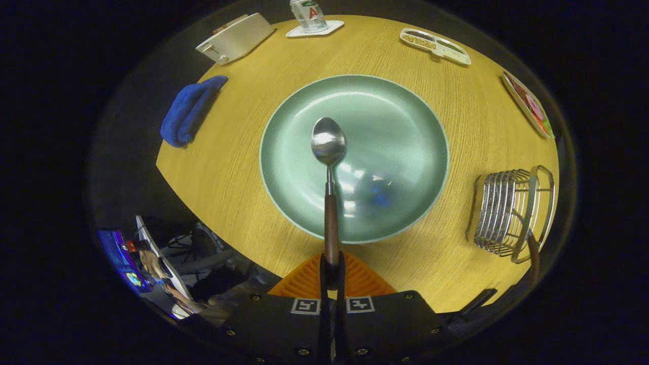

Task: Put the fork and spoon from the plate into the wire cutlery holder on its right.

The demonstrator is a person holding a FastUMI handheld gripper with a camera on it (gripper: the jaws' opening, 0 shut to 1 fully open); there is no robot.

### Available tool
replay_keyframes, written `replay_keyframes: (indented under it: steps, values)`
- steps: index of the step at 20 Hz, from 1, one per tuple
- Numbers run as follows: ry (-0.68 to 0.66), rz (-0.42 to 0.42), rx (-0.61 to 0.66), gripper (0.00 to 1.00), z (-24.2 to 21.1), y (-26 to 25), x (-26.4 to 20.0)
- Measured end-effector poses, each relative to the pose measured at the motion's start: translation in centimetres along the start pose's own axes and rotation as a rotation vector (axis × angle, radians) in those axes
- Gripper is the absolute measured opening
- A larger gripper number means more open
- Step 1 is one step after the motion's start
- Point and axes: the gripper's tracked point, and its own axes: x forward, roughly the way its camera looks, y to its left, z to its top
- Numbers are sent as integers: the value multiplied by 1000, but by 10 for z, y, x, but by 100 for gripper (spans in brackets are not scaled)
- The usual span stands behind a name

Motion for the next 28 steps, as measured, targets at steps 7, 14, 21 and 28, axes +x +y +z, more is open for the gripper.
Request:
replay_keyframes:
  steps: [7,14,21,28]
  values:
    - [-4,-6,-68,4,-3,-13,-34]
    - [-11,-32,-101,4,-8,-32,-72]
    - [4,-62,-127,4,-22,-53,-107]
    - [-10,-87,-81,4,-35,-85,-144]
